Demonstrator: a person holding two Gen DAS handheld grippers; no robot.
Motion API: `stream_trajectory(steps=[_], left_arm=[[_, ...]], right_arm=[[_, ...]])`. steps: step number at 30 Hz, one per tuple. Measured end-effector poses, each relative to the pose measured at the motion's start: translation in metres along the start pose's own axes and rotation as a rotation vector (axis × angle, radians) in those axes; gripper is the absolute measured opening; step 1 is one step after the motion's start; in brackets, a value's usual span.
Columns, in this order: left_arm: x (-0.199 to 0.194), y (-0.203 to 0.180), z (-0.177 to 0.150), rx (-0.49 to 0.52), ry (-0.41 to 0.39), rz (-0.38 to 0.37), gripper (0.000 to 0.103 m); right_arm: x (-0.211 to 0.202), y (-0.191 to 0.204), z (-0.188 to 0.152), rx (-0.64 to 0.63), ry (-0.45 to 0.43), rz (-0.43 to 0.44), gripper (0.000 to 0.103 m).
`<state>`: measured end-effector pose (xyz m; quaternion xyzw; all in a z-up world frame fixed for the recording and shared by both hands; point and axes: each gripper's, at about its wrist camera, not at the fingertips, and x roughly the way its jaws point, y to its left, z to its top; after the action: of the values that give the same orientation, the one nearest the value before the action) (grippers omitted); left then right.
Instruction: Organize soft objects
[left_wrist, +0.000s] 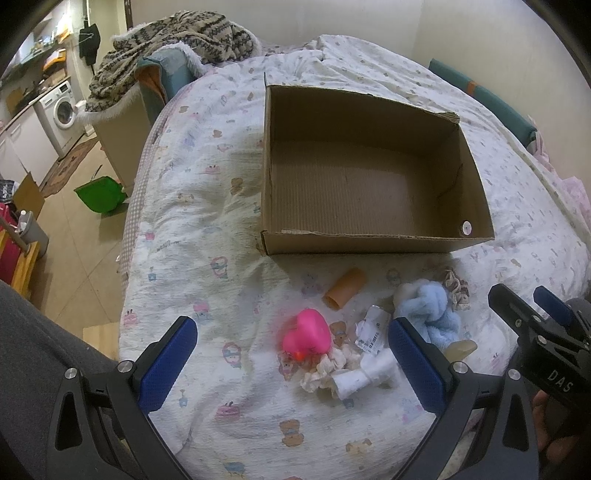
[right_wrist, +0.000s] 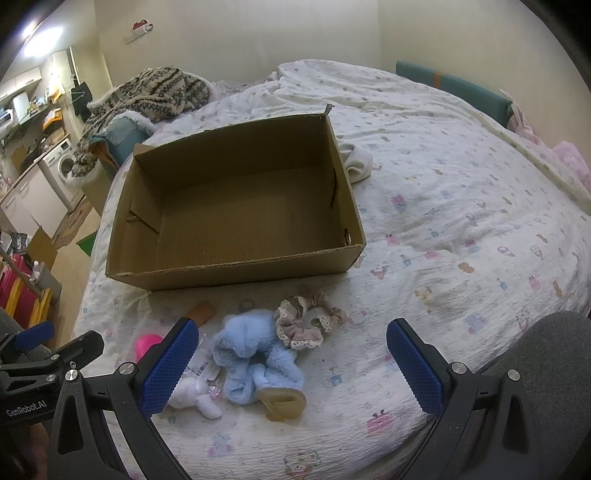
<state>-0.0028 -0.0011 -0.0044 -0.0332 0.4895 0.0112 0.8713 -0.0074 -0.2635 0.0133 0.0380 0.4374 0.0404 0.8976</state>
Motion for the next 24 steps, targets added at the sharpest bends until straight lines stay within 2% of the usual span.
stream_trajectory(steps=[24], left_arm=[[-0.0006,-0.0003,0.0028,0.004,-0.001,0.001,0.103]], right_arm=[[0.0002,0.0001,-0.0004,0.005,0.001,0.001,0.103]])
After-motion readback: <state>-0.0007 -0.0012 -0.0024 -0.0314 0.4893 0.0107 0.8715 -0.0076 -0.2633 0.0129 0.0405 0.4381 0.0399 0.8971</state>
